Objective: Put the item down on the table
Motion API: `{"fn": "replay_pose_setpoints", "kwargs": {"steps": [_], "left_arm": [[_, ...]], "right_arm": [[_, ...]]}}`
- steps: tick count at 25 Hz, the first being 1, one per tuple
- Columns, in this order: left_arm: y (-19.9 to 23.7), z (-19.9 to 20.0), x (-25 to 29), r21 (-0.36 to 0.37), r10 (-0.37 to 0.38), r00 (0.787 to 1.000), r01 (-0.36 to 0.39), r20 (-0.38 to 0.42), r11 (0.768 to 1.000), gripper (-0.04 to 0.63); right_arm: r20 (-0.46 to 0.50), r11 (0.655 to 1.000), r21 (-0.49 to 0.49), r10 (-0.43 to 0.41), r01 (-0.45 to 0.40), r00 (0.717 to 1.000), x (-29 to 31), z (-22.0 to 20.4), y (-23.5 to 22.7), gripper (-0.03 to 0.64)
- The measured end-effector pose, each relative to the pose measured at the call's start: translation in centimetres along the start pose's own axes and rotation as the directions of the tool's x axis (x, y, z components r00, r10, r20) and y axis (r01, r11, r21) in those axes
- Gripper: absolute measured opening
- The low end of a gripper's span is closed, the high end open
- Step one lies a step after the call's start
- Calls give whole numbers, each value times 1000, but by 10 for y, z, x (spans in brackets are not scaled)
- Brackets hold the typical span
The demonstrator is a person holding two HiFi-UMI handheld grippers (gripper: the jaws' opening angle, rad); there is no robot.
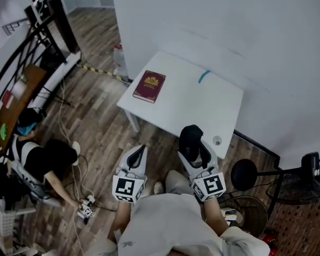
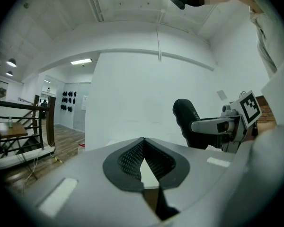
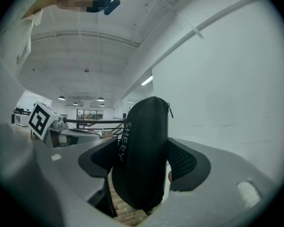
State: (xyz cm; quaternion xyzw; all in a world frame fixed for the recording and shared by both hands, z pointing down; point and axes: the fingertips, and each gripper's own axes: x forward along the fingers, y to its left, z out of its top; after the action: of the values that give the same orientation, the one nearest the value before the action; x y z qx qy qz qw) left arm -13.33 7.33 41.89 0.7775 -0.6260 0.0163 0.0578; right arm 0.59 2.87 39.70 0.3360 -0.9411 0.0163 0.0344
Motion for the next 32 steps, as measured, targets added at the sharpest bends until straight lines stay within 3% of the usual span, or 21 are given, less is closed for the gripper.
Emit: {"fn": "replay_pose_setpoints", "kwargs": {"steps": [11,23,32], "left_arm": [[31,8,62,6,-12,1000,12,-9,1000,18],[75,22,170,3,14,999,-14,-52,1000,17],[98,-4,248,-8,26,993,-28,-118,1000,18]], "right_arm": [[-19,1000,9,-5,5,1000,59,-9,-37,327],[-69,999,35,45,-42,997,155,-3,-106,327],[-122,994,98,68,-56,990,215,-31,-166,327]]}}
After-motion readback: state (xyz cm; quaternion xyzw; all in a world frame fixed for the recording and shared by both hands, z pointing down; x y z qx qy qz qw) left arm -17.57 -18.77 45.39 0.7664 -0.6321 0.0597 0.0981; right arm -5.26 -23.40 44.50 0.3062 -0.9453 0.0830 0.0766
